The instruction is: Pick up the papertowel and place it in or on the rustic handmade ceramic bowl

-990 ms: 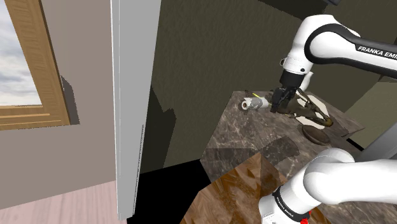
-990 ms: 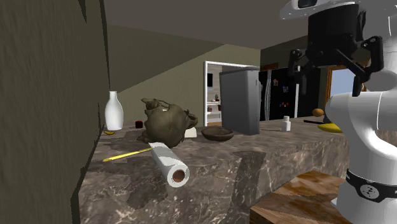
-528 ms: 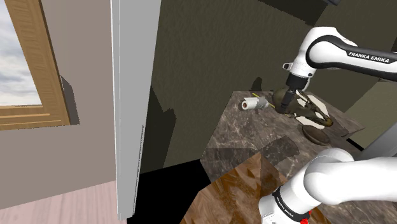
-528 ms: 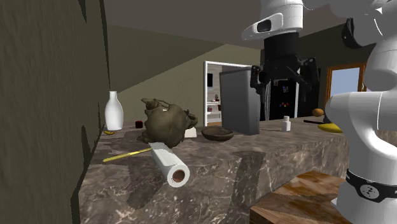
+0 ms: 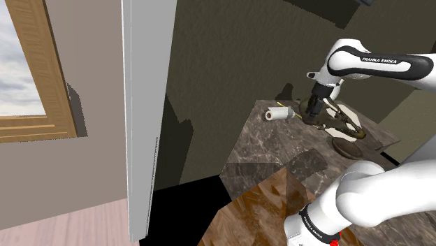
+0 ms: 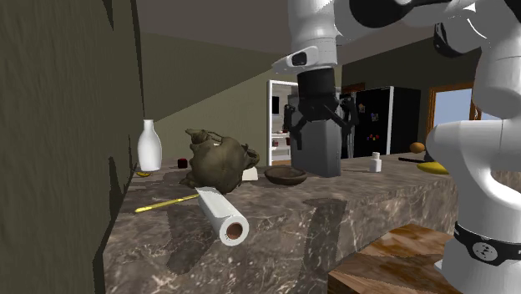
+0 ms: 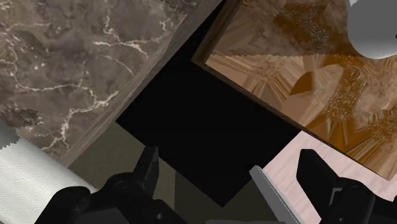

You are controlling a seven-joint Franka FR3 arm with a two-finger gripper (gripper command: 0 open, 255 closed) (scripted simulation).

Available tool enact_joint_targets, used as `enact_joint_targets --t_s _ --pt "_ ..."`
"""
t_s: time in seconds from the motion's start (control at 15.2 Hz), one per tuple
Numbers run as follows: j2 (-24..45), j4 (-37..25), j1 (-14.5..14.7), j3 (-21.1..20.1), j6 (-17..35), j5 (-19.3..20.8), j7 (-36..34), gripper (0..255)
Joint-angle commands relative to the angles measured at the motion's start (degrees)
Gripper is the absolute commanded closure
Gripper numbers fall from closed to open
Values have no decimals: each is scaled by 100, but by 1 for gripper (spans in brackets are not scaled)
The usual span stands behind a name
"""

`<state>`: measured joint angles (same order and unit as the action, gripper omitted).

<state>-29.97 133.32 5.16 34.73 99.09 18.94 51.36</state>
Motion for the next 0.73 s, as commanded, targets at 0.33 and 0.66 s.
enact_joint_targets --t_s 0.33,0.66 --pt "1867 -1075 775 1482 767 -821 2651 0" --pt "3838 -2142 780 2024 877 -2469 4980 0"
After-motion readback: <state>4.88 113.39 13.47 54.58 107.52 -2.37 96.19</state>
